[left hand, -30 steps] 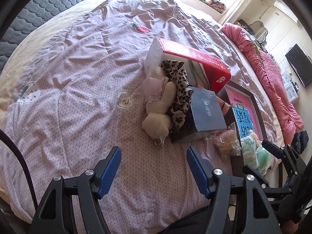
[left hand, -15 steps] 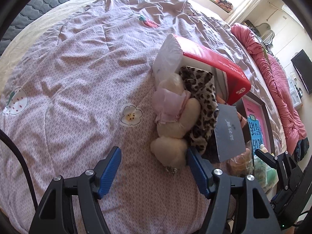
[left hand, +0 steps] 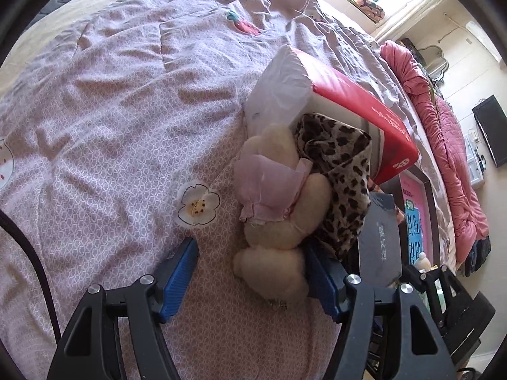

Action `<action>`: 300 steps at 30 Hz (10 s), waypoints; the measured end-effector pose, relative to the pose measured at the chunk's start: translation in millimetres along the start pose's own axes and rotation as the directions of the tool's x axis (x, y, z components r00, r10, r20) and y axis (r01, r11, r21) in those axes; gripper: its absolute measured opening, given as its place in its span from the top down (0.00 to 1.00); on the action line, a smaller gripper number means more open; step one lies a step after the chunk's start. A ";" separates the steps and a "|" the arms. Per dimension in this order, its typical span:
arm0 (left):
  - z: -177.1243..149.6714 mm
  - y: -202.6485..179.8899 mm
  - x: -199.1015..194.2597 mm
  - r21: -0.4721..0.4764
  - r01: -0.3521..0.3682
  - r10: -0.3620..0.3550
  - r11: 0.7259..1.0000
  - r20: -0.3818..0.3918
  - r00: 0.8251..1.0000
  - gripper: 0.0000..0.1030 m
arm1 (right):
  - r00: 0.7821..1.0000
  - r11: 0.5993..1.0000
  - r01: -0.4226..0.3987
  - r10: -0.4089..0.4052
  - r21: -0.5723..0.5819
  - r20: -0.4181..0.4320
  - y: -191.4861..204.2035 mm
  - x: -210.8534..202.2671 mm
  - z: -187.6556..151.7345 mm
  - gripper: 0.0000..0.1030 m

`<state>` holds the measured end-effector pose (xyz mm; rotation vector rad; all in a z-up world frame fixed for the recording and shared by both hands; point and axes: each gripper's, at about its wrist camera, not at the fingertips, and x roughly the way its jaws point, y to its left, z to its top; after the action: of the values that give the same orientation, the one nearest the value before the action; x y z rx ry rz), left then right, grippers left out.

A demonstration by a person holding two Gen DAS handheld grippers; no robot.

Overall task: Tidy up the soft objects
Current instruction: 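Grasp the cream bunny plush with the left tool while the right tool grasps the bagged bread bun, then carry the bunny plush and bread bun over the pink book tray, then lower the bunny plush and bread bun onto the tray and open both tools, then withdraw both tools from the tray toward the pile, then grasp the leopard-print scrunchie with the left tool while the right tool grasps the pink sausage plush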

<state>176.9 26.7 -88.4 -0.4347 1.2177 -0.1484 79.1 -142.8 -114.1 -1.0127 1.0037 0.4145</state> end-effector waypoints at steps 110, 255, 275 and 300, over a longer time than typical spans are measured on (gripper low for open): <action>-163.2 -265.9 14.9 0.626 0.046 0.044 0.778 -0.127 0.991 0.66 | 0.976 0.329 -0.217 0.055 0.919 0.211 -182.9 -80.4 -269.7 0.48; -100.2 -78.5 -110.3 0.189 0.006 -0.027 0.982 0.109 0.994 0.31 | 0.942 0.768 -0.244 0.043 0.592 0.333 -117.9 -144.7 -76.2 0.30; 5.2 -32.1 -61.6 -0.066 0.035 -0.029 0.997 0.084 0.996 0.31 | 0.953 0.910 -0.234 0.144 0.344 0.267 -110.9 -54.1 -11.2 0.30; 31.2 -26.7 -14.1 -0.089 0.204 -0.201 0.975 0.046 0.979 0.85 | 0.926 0.913 -0.349 0.301 0.213 0.228 -109.6 20.3 30.9 0.81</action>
<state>204.2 14.8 -56.7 -0.6409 1.1456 -0.2583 181.6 -174.6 -70.8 -0.5640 1.0239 0.6325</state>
